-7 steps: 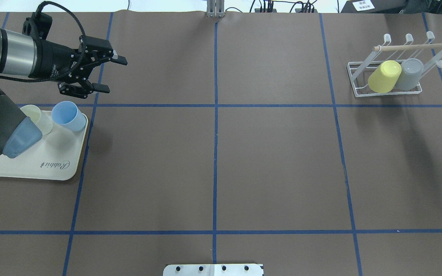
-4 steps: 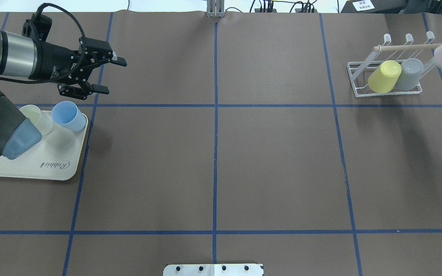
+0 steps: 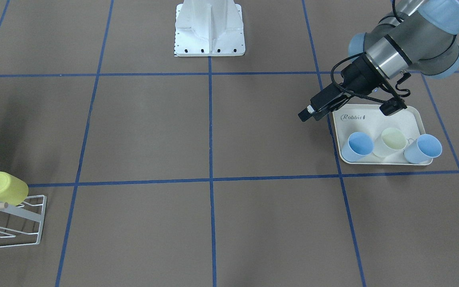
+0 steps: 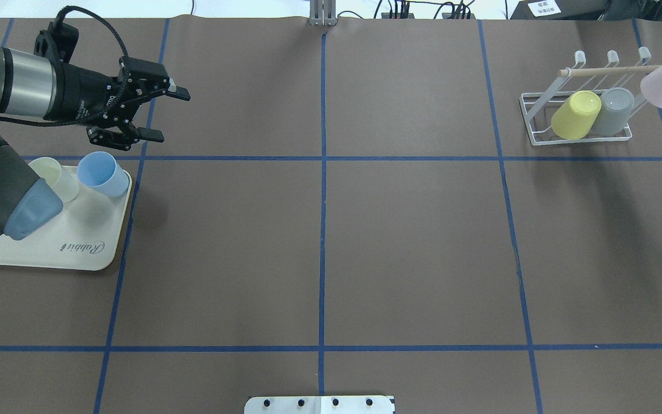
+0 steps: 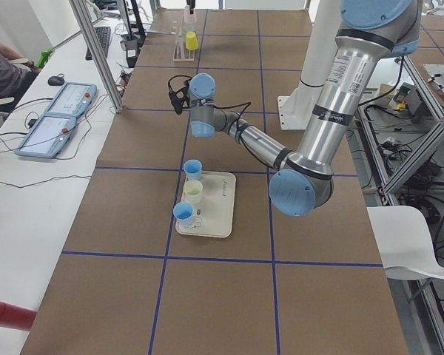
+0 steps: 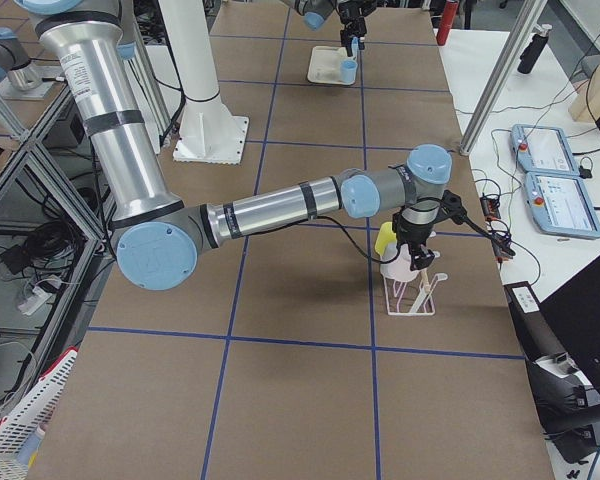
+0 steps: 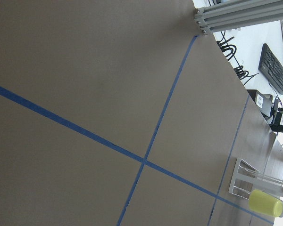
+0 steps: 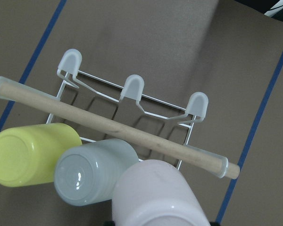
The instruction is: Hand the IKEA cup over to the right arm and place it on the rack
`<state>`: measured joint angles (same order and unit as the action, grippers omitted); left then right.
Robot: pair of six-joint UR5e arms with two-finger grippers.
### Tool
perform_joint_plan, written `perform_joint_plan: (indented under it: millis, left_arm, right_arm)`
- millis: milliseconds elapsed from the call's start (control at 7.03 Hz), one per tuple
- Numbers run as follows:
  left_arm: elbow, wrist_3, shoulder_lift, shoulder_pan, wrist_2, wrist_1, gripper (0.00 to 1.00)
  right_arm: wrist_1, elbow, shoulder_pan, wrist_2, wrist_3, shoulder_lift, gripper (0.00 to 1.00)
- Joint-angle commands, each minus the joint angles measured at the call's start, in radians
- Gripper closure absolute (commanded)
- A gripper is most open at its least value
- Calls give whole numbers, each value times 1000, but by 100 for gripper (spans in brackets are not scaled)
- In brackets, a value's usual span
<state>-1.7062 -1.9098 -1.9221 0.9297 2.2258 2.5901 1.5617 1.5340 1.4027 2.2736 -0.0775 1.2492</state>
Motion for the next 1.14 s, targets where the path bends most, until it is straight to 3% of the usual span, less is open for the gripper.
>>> perform_joint_plan:
  millis: [0,996]
  left_arm:
    - [-1,0,0,0,0,1,0]
    - [0,0,2,0,0,-1,0]
  right_arm:
    - [0,-32,-5,0,-1,-20,85]
    - [-6,-130,-37,-19,-2,-65,83]
